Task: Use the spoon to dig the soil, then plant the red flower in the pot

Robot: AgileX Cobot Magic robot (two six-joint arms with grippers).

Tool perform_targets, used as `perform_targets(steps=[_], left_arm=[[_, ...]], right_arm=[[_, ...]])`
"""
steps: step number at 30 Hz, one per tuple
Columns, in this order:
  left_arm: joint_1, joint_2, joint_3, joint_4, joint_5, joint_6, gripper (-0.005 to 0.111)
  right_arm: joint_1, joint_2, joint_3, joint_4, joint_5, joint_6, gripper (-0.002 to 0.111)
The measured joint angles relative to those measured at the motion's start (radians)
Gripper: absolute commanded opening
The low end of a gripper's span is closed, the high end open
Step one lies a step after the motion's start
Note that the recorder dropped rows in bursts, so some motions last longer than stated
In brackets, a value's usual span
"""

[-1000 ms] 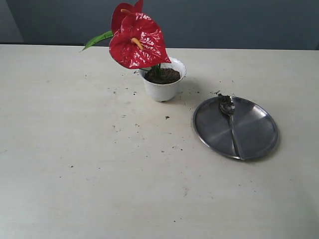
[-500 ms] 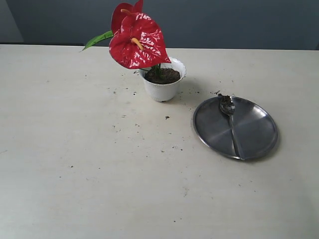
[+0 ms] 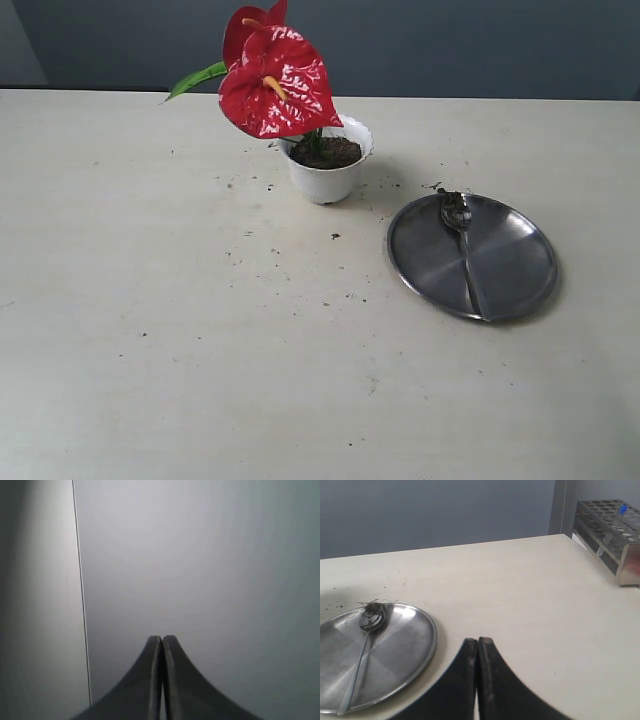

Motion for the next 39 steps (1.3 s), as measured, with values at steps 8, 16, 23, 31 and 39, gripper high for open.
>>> perform_targets(steps=[8,16,23,31,39], left_arm=[[0.000,-0.062,0.122,-0.051,0.020,0.000,0.000],[0.000,-0.163,0.266,-0.508,0.036,0.423,0.000],[0.000,-0.280,0.394,-0.990,0.081,0.922,0.000],[0.000,-0.464,0.620,-1.328,0.220,1.253,0.000],[0.000,-0.678,0.954,-1.395,0.165,1.286,0.000]], right_arm=[[0.000,0.000,0.000,0.000,0.000,0.000,-0.001],[0.000,0.000,0.000,0.000,0.000,0.000,-0.001],[0.000,0.000,0.000,0.000,0.000,0.000,-0.001],[0.000,0.000,0.000,0.000,0.000,0.000,-0.001],[0.000,0.000,0.000,0.000,0.000,0.000,-0.001]])
